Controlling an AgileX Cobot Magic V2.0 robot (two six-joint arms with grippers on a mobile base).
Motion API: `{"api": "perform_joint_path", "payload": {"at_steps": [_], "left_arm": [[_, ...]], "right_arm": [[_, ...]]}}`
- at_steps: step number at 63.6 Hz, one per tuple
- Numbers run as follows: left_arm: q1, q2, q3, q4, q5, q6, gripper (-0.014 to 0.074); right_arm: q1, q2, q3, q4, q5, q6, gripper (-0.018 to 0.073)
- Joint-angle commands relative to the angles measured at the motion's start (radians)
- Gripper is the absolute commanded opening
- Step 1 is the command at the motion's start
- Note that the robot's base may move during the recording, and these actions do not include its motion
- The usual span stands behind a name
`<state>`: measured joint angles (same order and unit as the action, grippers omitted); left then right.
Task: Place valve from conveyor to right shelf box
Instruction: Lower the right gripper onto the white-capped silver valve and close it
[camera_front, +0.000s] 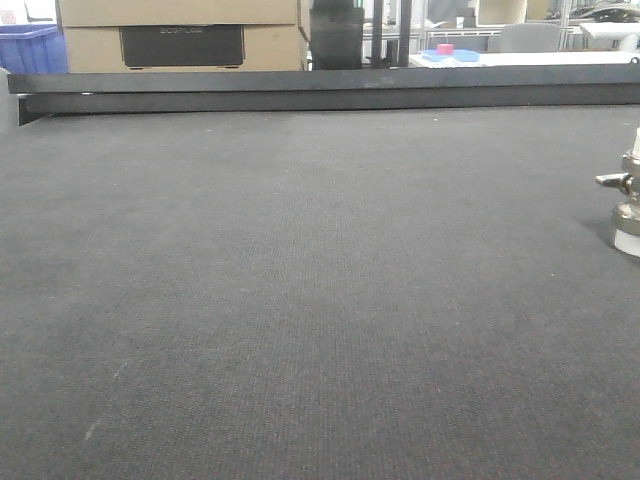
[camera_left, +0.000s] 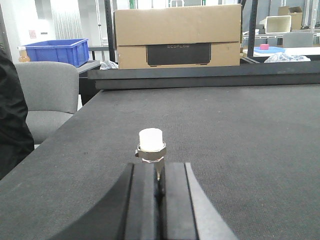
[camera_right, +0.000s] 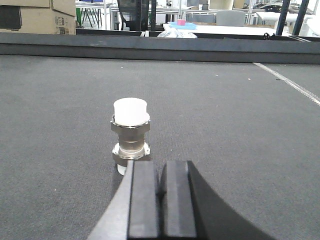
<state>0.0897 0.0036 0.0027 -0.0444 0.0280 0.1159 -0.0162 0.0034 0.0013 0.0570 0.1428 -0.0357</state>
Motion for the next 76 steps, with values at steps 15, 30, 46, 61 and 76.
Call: {"api": "perform_joint_path", "payload": {"at_steps": [15,30,46,61,76], "left_arm": [[-0.006,-0.004,-0.003,0.004,-0.015,-0.004,-0.0111],[-0.006,-0.004,-0.003,0.004,-0.015,-0.004,-0.0111],[-0.006,-0.004,-0.003,0.004,-0.057,-0.004,-0.0111],[-0.006,-0.004,-0.003,0.0,-0.066,-0.004,-0.0111],[-0.006,-0.004,-0.003,-0.037,-0.284,-0.004,-0.0111]], "right_arm": [[0.0,-0.003,-0.001,0.0,-0.023,-0.001,-0.0162],[0.0,-0.003,-0.001,0.0,-0.023,-0.001,-0.0162],[0.0,-0.003,-0.001,0.0,-0.065,-0.001,-0.0162],[0.0,-0.003,-0.001,0.0,-0.113,-0.001,-0.0162],[0.0,-0.003,-0.046,0.0,-0.232,-0.001,-0.0162]]}}
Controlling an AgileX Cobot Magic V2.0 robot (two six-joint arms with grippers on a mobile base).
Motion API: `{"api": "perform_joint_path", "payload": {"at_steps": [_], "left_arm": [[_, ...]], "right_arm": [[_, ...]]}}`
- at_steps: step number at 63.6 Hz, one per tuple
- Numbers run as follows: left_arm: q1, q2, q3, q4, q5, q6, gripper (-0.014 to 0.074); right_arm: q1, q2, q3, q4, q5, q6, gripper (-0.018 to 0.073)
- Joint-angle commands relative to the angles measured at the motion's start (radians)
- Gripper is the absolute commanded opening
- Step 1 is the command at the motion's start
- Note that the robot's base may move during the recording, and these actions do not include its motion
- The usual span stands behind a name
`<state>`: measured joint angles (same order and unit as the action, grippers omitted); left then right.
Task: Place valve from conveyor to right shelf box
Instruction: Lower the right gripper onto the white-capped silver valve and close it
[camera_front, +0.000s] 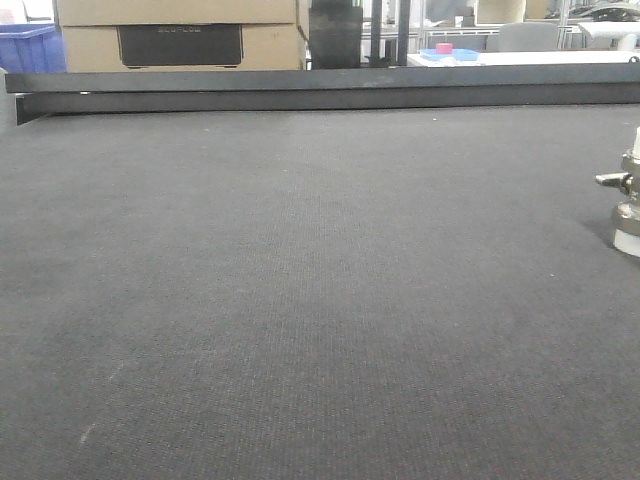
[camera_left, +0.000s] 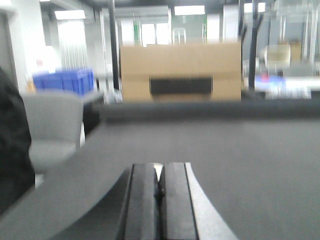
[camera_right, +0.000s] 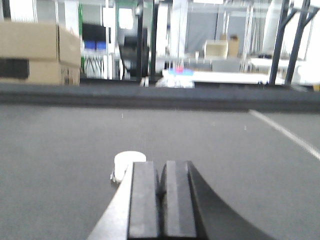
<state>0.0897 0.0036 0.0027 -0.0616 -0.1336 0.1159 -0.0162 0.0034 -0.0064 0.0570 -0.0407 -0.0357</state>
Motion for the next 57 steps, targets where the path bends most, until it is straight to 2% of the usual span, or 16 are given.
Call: {"api": "perform_joint_path", "payload": {"at_steps": [1,7,19,24,26,30,38,42,47,51,57], "left_arm": [[-0.006,-0.004,-0.003,-0.026,-0.129,-0.004,-0.0111],[-0.006,-0.004,-0.082,-0.035,-0.075,-0.004,-0.0111],[-0.006,0.058,-0.384,-0.035,0.261,-0.004,-0.0085],[-0.006,0.122,-0.49,-0.035,0.378,-0.004,0.0004],[-0.006,0.166,-0.546,-0.035,0.45,-0.004,0.0089],[-0.006,0.229,-0.606,-0.035,0.513,-0.004,0.0227],[-0.006,0.331,-0.684,-0.046,0.584,-0.004,0.0442],[-0.006,0.37,-0.708,-0.069,0.614,-0.013,0.0527],[-0.006,0.415,-0.734,-0.071,0.645,-0.08,0.0609],[-0.006,0.44,-0.762,-0.071,0.672,-0.124,0.06],[-0.013,0.484,-0.818,-0.061,0.744,-0.126,0.0599]], "right_arm": [[0.0,-0.003,-0.052,0.0,-0.045,-0.001,-0.0162],[0.0,-0.003,-0.185,0.0,0.016,-0.001,-0.0162],[0.0,0.043,-0.446,0.0,0.211,-0.001,-0.0143],[0.0,0.099,-0.518,0.0,0.229,-0.001,-0.0062],[0.0,0.138,-0.555,0.0,0.234,-0.001,0.0022],[0.0,0.189,-0.591,0.0,0.236,-0.001,0.0179],[0.0,0.287,-0.612,0.0,0.206,-0.001,0.0458],[0.0,0.323,-0.612,0.0,0.204,-0.001,0.056],[0.0,0.368,-0.612,0.0,0.182,-0.001,0.0568],[0.0,0.409,-0.616,0.0,0.182,-0.001,0.0568],[0.011,0.493,-0.664,-0.003,0.249,-0.008,0.0568]]}}
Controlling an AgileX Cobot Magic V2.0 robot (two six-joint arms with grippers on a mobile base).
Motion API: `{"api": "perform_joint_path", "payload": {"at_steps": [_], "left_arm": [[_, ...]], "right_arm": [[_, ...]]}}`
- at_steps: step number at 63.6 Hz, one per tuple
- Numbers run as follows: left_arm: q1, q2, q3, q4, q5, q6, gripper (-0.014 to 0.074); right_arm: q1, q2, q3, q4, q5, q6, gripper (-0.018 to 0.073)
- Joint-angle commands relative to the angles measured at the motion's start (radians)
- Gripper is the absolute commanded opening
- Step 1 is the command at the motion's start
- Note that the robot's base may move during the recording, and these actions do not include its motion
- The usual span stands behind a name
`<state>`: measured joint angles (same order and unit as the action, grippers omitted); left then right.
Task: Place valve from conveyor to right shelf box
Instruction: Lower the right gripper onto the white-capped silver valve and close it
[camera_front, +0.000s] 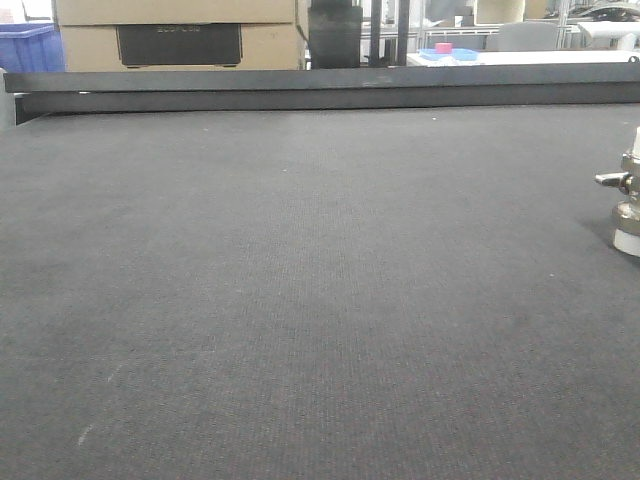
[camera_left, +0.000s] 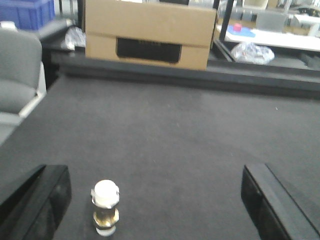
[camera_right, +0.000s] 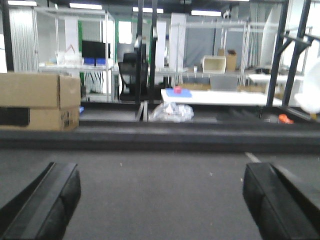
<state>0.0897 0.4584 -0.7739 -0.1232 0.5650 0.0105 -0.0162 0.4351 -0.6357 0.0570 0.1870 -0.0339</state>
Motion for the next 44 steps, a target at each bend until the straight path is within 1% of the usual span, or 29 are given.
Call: {"api": "perform_joint_path", "payload": {"at_steps": [1,8,11,15,22,27,33,44], "left_arm": [[-0.016,0.036,-0.049,0.005,0.058,-0.02,0.0599],[-0.044,0.082,-0.099,0.032,0.135,-0.02,0.0599],[-0.051,0.097,-0.108,0.037,0.152,-0.02,0.0599],[-0.056,0.108,-0.109,0.039,0.159,-0.02,0.0599],[-0.056,0.113,-0.109,0.039,0.158,-0.02,0.0599],[-0.056,0.113,-0.109,0.039,0.158,-0.02,0.0599],[-0.056,0.113,-0.109,0.039,0.16,-0.02,0.0599],[-0.056,0.113,-0.109,0.039,0.16,-0.02,0.0599]], "right_arm": [[0.013,0.074,-0.045,-0.006,0.035,-0.009,0.0568],[0.041,0.196,-0.153,-0.021,0.17,-0.009,0.0568],[0.056,0.272,-0.213,-0.021,0.265,-0.009,0.0568],[0.076,0.357,-0.306,-0.023,0.388,-0.009,0.0568],[0.09,0.512,-0.436,-0.025,0.59,-0.009,0.0568],[0.09,0.606,-0.521,-0.025,0.694,-0.021,0.0568],[0.09,0.712,-0.597,-0.025,0.81,-0.075,0.0568],[0.09,0.869,-0.693,-0.025,0.925,-0.08,0.0568]]}}
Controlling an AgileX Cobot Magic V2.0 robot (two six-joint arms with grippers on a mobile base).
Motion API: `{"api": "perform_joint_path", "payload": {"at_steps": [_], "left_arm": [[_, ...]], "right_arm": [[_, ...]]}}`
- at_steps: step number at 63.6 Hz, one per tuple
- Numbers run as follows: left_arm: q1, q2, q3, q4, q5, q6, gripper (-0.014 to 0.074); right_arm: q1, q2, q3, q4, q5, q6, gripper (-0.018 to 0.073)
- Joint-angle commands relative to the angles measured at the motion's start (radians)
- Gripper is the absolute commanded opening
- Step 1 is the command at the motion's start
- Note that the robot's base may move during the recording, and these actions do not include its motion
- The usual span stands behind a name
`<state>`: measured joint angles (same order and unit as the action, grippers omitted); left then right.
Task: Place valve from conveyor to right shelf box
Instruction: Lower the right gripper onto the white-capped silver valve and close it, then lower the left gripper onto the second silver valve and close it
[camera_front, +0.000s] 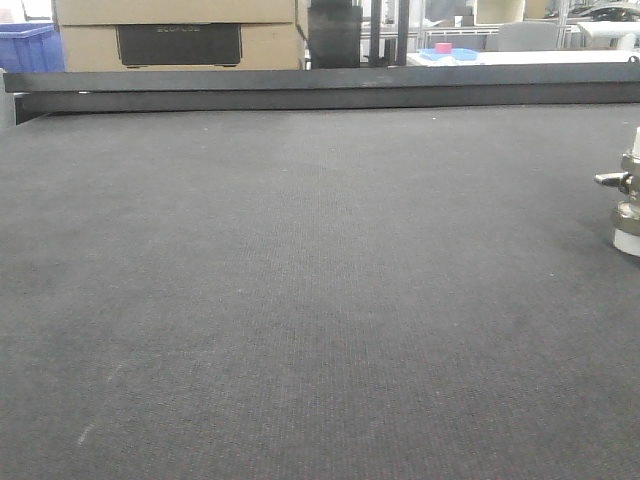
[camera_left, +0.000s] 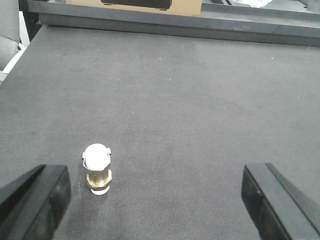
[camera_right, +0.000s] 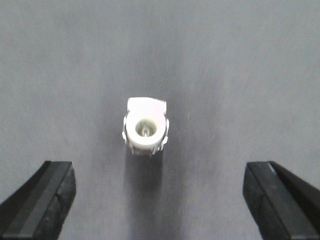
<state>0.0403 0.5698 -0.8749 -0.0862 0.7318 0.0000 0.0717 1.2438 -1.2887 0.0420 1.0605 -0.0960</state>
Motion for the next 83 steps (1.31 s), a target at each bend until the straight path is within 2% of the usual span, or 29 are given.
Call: {"api": "perform_joint_path", "payload": {"at_steps": [1,14,28,45,65,73,83], "left_arm": [[-0.007,0.002,-0.008,0.002,-0.007,-0.01,0.0599],[-0.007,0.003,-0.008,0.008,-0.009,-0.01,0.0599],[-0.007,0.002,-0.008,0.021,-0.009,-0.01,0.0599],[-0.007,0.002,-0.008,0.03,-0.009,-0.01,0.0599],[-0.007,0.002,-0.008,0.03,-0.009,-0.01,0.0599],[-0.007,0.002,-0.008,0.03,-0.009,-0.01,0.0599],[-0.007,0.002,-0.008,0.03,-0.009,-0.01,0.0599]], "right_arm": [[0.002,0.072,-0.044,-0.01,0.053,-0.02,0.0568],[0.011,0.224,-0.049,-0.006,0.055,-0.029,0.0568],[0.019,0.347,-0.049,-0.005,-0.021,-0.029,0.0568],[0.017,0.456,-0.049,-0.003,-0.097,-0.029,0.0568],[0.017,0.513,-0.049,-0.003,-0.123,-0.029,0.0558],[0.017,0.513,-0.049,-0.003,-0.127,-0.029,0.0419],[0.017,0.513,-0.049,-0.003,-0.127,-0.029,0.003]]}}
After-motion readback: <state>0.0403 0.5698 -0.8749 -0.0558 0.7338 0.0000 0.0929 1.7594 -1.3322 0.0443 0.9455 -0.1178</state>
